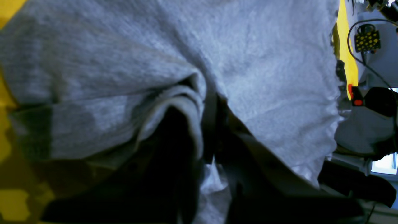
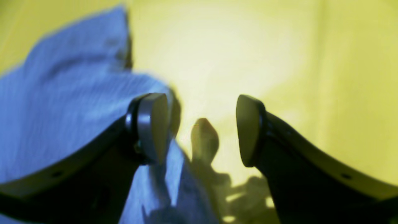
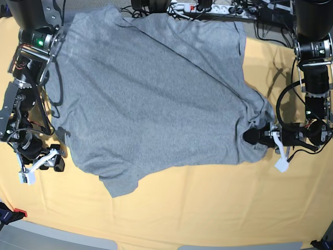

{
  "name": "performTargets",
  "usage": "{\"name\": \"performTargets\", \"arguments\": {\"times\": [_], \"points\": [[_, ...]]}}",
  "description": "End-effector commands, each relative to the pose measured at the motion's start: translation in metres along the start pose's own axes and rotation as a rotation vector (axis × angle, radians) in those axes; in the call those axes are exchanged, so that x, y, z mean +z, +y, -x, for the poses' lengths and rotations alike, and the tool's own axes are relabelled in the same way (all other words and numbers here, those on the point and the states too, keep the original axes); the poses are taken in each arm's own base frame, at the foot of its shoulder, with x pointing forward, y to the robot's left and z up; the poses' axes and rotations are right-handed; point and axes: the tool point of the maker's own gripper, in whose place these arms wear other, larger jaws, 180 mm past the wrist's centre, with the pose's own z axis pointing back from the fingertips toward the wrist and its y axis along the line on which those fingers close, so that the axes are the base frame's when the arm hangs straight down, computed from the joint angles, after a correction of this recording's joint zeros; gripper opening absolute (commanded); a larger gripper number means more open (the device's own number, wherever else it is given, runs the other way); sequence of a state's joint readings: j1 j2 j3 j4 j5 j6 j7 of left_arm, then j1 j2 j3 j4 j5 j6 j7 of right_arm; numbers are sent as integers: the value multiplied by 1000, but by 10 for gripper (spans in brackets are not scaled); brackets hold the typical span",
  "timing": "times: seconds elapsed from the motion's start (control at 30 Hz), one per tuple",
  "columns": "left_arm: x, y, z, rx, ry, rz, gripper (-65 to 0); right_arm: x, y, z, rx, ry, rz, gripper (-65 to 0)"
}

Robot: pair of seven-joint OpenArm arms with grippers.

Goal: Layout the t-shirt on the table in an organized manner, then fold the t-shirt properly
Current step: 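Lower the right gripper and grasp the opposite side edge of the shirt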

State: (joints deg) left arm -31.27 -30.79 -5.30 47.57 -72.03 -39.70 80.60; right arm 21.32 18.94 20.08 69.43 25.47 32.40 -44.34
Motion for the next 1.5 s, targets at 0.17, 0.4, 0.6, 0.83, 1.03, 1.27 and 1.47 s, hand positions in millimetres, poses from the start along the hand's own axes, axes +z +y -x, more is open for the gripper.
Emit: {"name": "performTargets", "arguments": {"times": [0.17, 0.4, 0.6, 0.83, 1.03, 1.27, 1.47], "points": [[12, -6, -24, -37, -63, 8, -650, -15, -3, 9, -63, 3, -22, -284], [10, -7, -24, -37, -64, 13, -650, -26, 31, 30, -142, 9, -208, -284], [10, -7, -24, -37, -64, 14, -650, -32, 55, 29, -207, -4, -280, -284], [10, -7, -24, -37, -64, 13, -650, -29, 60, 11, -220, -14, -321, -284], [10, -7, -24, -37, -64, 14, -650, -24, 73, -4, -260, -17, -403, -284], [10, -7, -24, -37, -64, 14, -650, -26, 72, -3, -250, -19, -387, -395], [10, -7, -25, -38, -64, 13, -650, -31, 53, -13, -166, -53, -284, -650]]}}
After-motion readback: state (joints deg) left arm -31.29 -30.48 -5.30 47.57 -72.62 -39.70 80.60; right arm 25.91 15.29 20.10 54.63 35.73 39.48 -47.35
